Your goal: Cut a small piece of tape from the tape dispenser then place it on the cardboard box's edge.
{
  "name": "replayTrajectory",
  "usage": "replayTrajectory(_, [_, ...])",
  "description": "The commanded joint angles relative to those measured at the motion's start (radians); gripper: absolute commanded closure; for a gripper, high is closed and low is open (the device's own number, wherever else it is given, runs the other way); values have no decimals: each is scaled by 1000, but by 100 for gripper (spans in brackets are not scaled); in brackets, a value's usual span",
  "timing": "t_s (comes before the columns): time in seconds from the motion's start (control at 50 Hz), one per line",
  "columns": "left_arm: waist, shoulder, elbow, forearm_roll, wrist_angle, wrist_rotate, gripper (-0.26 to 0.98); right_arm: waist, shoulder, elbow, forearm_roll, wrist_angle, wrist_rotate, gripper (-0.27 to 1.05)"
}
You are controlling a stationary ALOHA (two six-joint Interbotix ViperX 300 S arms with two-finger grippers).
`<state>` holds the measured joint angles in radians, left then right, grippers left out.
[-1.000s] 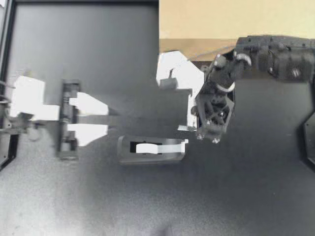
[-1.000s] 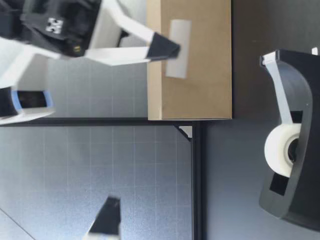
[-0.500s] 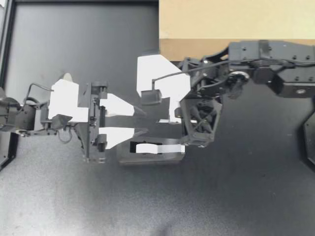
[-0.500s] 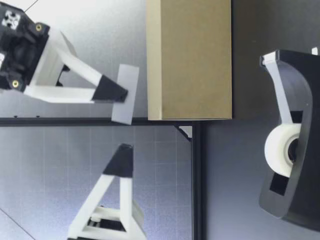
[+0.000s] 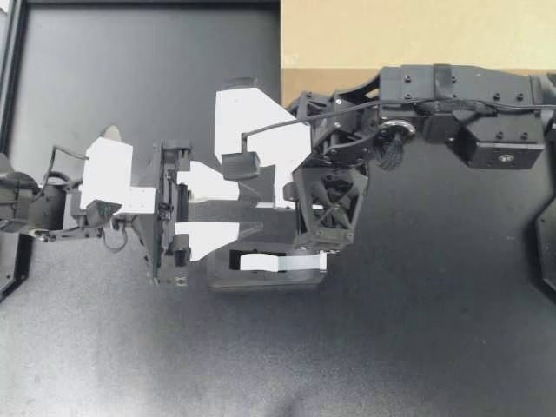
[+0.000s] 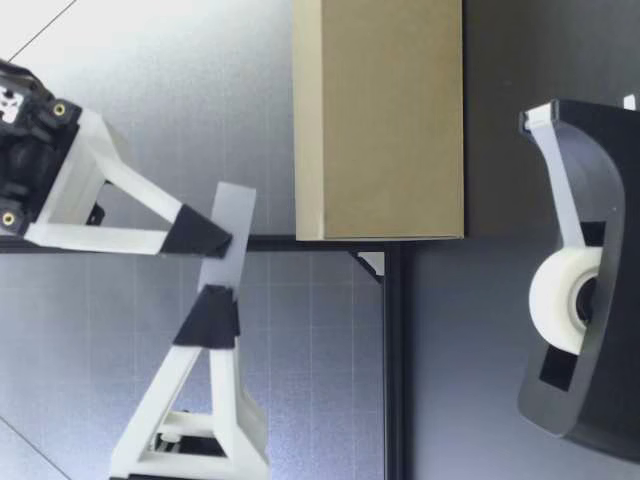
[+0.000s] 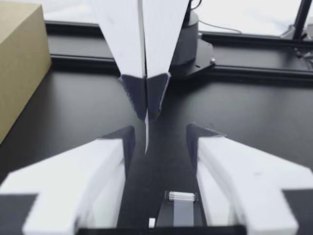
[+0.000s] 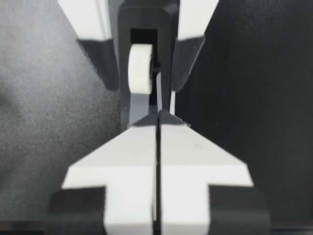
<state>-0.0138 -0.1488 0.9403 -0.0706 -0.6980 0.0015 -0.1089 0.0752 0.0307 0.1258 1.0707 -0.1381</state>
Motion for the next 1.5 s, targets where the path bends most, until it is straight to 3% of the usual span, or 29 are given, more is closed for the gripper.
replayTrajectory(0.0, [-2, -9, -21, 0, -14, 3, 33, 5, -9, -37, -2, 3, -2, 94])
replayTrajectory(0.4, [-2, -3, -20, -8, -15, -3, 35, 5, 14, -66, -2, 15, -5, 94])
replayTrajectory(0.5, [-2, 0, -20, -15, -14, -2, 41, 5, 15, -67, -2, 15, -5, 94])
replayTrajectory(0.84, [-2, -3, -12, -31, -31, 5, 80, 5, 15, -64, -2, 20, -6, 94])
replayTrajectory(1.16, [-2, 0, -11, -32, -32, 3, 84, 5, 14, -64, 2, 20, 2, 92])
replayTrajectory(1.32, [-2, -2, -11, -31, -29, 2, 84, 3, 11, -63, 2, 18, 3, 81])
replayTrajectory(1.48, [-2, -2, -9, -31, -29, 0, 84, 5, 20, -61, 2, 17, 6, 56])
